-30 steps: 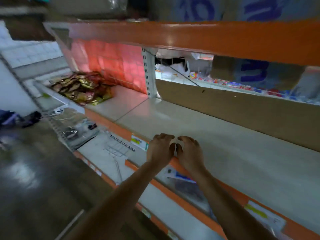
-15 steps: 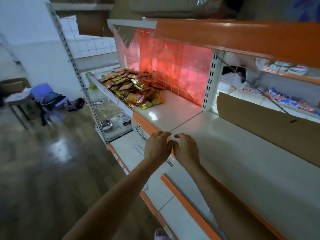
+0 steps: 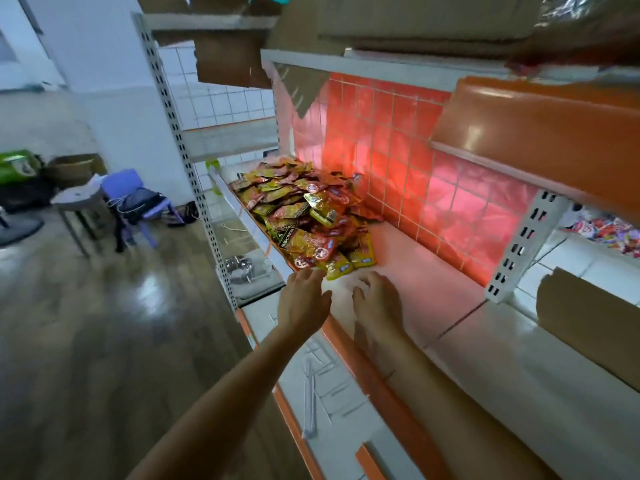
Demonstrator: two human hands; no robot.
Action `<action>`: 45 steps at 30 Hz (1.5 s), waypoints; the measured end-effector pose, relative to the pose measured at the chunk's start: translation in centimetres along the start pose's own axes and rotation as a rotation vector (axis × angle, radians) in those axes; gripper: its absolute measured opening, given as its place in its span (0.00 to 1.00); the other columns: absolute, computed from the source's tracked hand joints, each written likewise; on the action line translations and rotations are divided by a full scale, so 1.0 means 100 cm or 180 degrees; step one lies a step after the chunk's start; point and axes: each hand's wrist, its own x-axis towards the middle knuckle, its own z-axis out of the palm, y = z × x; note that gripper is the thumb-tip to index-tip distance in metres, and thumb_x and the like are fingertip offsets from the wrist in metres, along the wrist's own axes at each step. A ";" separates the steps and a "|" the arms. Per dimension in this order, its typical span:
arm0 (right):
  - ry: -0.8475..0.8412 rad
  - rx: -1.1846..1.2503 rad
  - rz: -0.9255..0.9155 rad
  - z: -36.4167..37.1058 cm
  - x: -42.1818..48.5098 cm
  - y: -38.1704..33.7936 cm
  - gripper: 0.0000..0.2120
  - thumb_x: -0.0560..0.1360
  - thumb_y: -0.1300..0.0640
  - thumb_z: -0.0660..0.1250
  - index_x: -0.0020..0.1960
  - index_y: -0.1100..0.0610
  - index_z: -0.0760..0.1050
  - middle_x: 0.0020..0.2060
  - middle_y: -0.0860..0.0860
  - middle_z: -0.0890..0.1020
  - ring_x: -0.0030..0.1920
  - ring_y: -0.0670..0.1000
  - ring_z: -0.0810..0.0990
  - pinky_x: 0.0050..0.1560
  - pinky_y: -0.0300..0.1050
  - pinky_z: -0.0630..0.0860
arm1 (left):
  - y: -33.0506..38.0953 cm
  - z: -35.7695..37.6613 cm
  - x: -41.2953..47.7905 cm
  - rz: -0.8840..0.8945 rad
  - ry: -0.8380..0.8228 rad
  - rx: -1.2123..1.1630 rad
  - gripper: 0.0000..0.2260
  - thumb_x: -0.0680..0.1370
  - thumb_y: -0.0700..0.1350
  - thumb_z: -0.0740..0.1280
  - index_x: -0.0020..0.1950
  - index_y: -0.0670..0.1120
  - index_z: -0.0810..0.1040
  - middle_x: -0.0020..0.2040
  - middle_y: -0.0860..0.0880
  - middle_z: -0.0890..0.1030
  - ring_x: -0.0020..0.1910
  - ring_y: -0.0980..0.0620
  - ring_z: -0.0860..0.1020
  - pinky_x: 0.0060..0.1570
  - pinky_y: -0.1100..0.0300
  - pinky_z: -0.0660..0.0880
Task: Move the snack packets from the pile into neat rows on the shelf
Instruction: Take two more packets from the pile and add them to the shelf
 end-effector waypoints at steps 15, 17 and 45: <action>0.0541 -0.0363 0.0778 0.039 0.118 -0.010 0.15 0.76 0.56 0.63 0.60 0.62 0.73 0.56 0.60 0.77 0.59 0.62 0.72 0.56 0.51 0.69 | -0.055 0.012 0.142 0.0358 -0.0405 0.0251 0.25 0.78 0.49 0.64 0.73 0.47 0.64 0.73 0.46 0.66 0.72 0.45 0.62 0.68 0.49 0.65; 0.0669 -0.0273 0.0749 0.046 0.128 -0.017 0.14 0.76 0.56 0.64 0.59 0.60 0.74 0.55 0.59 0.78 0.58 0.61 0.73 0.55 0.51 0.70 | -0.060 0.011 0.153 0.0536 -0.0553 0.0356 0.28 0.76 0.55 0.66 0.74 0.48 0.63 0.73 0.46 0.66 0.73 0.45 0.61 0.71 0.47 0.62; 0.0794 -0.0165 0.1482 0.061 0.169 -0.069 0.15 0.78 0.54 0.59 0.59 0.62 0.73 0.55 0.62 0.78 0.57 0.64 0.76 0.51 0.50 0.70 | -0.079 0.005 0.178 0.1203 -0.0404 -0.0590 0.18 0.74 0.55 0.69 0.55 0.45 0.72 0.47 0.47 0.79 0.44 0.44 0.79 0.42 0.49 0.77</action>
